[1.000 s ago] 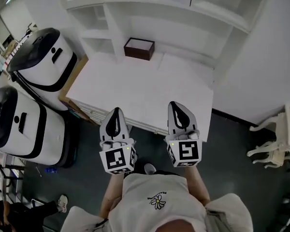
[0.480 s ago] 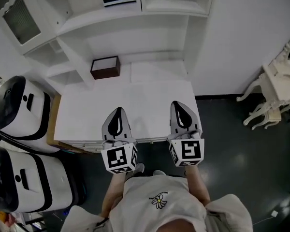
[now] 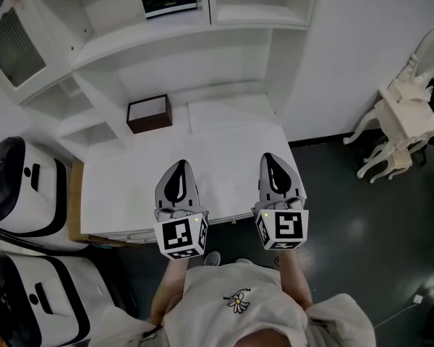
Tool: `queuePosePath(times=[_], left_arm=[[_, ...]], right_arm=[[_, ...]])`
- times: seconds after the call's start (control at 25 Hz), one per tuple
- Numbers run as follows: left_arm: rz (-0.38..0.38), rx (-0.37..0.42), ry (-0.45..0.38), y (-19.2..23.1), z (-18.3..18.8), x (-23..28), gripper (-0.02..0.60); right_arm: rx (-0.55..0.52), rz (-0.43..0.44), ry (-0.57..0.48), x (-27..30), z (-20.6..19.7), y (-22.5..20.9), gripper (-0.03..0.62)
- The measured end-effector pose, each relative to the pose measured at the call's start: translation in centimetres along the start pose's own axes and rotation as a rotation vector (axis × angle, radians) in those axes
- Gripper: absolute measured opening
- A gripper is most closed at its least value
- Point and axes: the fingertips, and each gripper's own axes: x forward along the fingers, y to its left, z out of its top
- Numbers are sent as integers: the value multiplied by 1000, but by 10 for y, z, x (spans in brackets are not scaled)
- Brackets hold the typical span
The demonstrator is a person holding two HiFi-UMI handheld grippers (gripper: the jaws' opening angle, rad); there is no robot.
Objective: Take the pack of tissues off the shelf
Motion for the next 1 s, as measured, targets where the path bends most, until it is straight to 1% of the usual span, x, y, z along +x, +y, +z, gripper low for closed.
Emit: queuePosePath(times=[0.28, 0.32, 0.36, 0.44, 0.52, 0.56, 0.6, 0.68, 0.84, 0.92, 1.0], left_arm=[[2, -24, -2, 23, 1, 9, 0], [-9, -35, -1, 23, 1, 10, 16], [-25, -51, 0, 22, 2, 12, 80], [-57, -78, -2, 19, 2, 15, 179], [-82, -89, -5, 16, 1, 18, 300], [-91, -97, 1, 16, -2, 20, 351], [-93, -107, 10, 16, -5, 21, 387], [-84, -113, 23, 17, -11, 22, 421], [-81, -121, 30, 21, -13, 24, 439], [-92, -107, 14, 24, -4, 32, 442], [-110, -79, -28, 30, 19, 46, 443]], right_arm=[[-19, 17, 11, 11, -2, 19, 3], [-21, 21, 13, 12, -2, 21, 3], [-22, 25, 15, 13, -3, 22, 3], [-21, 32, 17, 15, -3, 23, 3], [-12, 39, 19, 16, -3, 24, 3], [-5, 44, 20, 16, -4, 25, 3], [1, 48, 21, 16, -5, 26, 3], [7, 52, 25, 16, -7, 27, 3], [19, 60, 35, 18, -11, 30, 3], [21, 64, 35, 19, -12, 30, 3], [19, 64, 34, 21, -12, 29, 3]])
